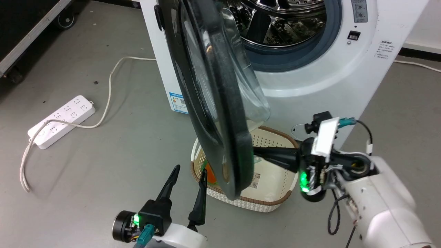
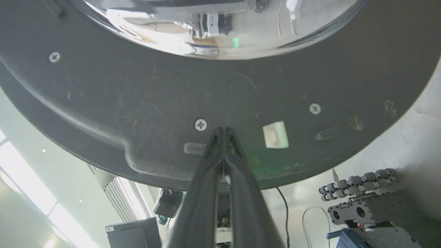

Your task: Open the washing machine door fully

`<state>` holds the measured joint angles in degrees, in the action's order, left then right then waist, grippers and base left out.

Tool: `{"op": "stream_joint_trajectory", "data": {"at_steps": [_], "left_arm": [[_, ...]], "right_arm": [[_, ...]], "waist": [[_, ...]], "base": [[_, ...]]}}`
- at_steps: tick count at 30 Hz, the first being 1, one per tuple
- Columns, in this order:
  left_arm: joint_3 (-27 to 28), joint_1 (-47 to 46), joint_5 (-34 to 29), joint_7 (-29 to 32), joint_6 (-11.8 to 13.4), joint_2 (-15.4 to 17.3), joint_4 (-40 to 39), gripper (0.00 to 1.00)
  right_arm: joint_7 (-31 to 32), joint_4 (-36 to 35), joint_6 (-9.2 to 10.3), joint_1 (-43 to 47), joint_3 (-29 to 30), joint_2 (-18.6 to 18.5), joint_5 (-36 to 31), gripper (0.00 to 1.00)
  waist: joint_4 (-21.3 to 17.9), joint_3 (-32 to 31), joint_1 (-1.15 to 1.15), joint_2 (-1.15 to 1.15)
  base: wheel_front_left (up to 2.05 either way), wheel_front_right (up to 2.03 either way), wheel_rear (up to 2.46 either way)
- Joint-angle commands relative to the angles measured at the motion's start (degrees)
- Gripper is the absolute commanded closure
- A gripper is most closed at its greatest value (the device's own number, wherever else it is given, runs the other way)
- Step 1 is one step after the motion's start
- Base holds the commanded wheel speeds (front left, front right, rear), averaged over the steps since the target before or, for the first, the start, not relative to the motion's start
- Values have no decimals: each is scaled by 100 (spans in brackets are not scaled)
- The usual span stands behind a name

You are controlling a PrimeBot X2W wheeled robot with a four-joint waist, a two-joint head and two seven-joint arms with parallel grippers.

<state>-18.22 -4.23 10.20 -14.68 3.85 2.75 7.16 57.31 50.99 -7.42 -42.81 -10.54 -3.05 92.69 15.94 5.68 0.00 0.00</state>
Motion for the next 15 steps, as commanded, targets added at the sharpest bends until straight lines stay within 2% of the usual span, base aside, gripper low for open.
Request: {"op": "stream_joint_trajectory", "data": {"at_steps": [1, 6, 7, 8, 12, 15], "left_arm": [[-17, 40, 16, -32, -24, 12, 9, 0], [26, 45, 51, -32, 8, 12, 9, 0], [48, 55, 55, -32, 20, 12, 3, 0], [75, 65, 58, -32, 27, 12, -1, 0], [223, 68, 62, -32, 22, 12, -18, 0], [358, 78, 62, -32, -13, 12, -25, 0]], "right_arm": [[-151, -89, -7, 135, -234, 16, 180, 100], [-676, -207, -7, 179, -696, 16, 457, 100], [-830, -221, -7, 164, -707, 16, 410, 78], [-991, -252, -7, 157, -704, -5, 348, 0], [-1796, -819, -7, 226, -612, -344, -48, 0], [-2849, -1729, -7, 468, -671, -774, -841, 0]], "waist": [[7, 9, 0, 0], [-40, -9, 0, 0], [-70, -19, 0, 0], [-99, -35, 0, 0], [-248, -115, 0, 0], [-378, -191, 0, 0]], "base": [[0, 0, 0], [0, 0, 0], [0, 0, 0], [0, 0, 0], [0, 0, 0], [0, 0, 0]]}}
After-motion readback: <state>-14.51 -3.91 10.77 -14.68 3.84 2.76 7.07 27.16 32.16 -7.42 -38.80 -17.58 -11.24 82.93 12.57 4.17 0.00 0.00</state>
